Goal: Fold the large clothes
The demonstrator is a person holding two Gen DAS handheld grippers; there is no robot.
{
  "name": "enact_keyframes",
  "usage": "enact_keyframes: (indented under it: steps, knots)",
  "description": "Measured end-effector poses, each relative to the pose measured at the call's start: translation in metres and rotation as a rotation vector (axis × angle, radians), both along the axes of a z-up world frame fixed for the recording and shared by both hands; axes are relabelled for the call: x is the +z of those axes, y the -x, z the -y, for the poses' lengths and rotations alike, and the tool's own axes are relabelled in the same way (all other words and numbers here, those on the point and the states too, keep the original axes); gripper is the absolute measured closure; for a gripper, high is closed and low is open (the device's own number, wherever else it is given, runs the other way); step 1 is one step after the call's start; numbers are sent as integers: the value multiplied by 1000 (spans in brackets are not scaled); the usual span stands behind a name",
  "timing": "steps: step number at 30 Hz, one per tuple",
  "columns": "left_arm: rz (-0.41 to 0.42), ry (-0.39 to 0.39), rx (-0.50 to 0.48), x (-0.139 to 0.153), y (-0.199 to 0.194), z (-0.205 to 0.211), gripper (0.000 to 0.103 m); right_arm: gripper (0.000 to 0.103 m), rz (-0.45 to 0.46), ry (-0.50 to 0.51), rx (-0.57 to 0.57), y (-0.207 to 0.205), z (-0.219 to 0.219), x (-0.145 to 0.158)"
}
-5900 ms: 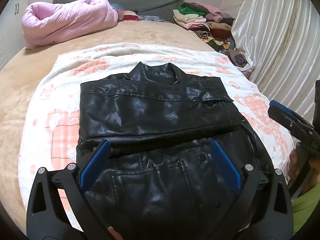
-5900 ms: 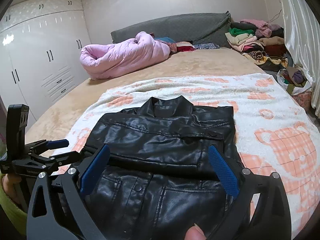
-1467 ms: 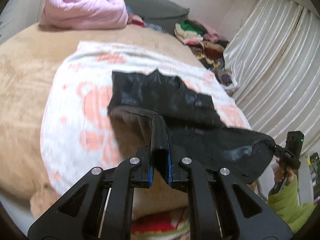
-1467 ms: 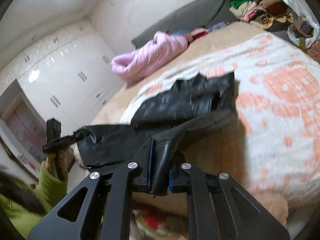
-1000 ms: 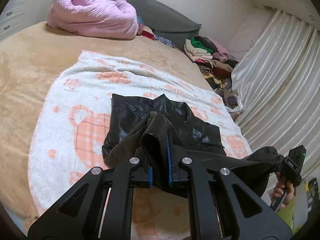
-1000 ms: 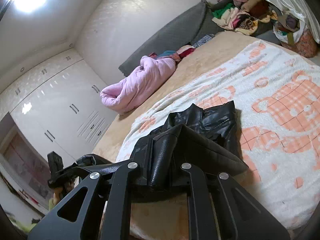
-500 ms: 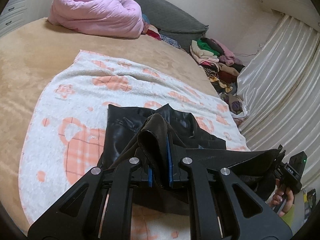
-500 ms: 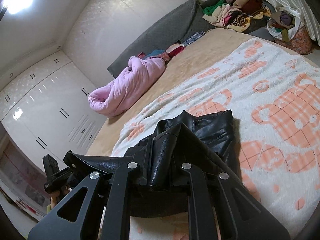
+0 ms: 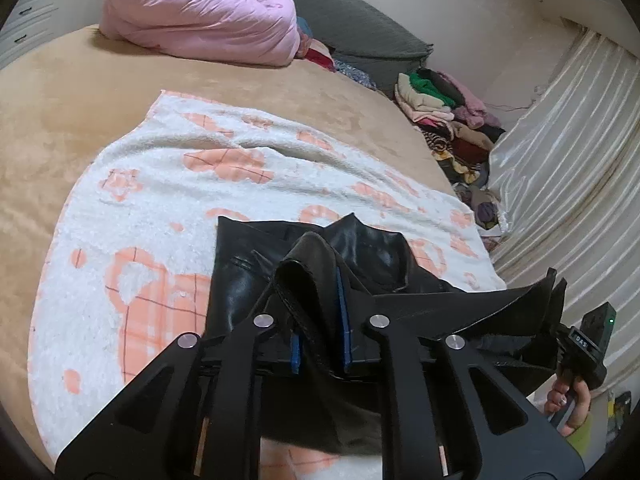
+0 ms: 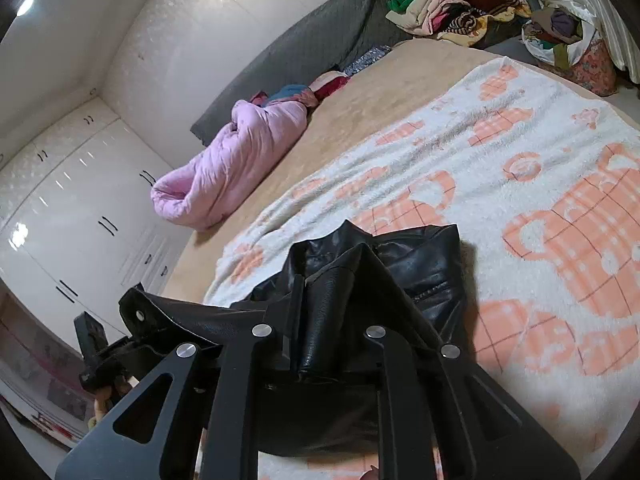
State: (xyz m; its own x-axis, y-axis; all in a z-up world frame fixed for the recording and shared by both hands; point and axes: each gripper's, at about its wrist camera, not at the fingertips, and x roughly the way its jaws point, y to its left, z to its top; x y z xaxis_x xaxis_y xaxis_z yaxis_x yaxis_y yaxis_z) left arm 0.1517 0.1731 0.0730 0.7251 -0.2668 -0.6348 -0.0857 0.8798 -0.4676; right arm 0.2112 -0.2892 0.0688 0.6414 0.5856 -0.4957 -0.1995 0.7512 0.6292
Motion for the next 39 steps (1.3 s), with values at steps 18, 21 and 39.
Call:
enact_keyframes:
  steps: [18, 21, 39]
  knots:
    - [-16, 2, 89, -23, -35, -23, 76, 69, -218, -24, -37, -76, -10, -59]
    - [0, -10, 102, -23, -33, -28, 76, 36, -198, -23, -74, -79, -5, -61]
    - [-153, -214, 2, -95, -73, -15, 84, 79, -35, 551, 15, -95, -47, -89]
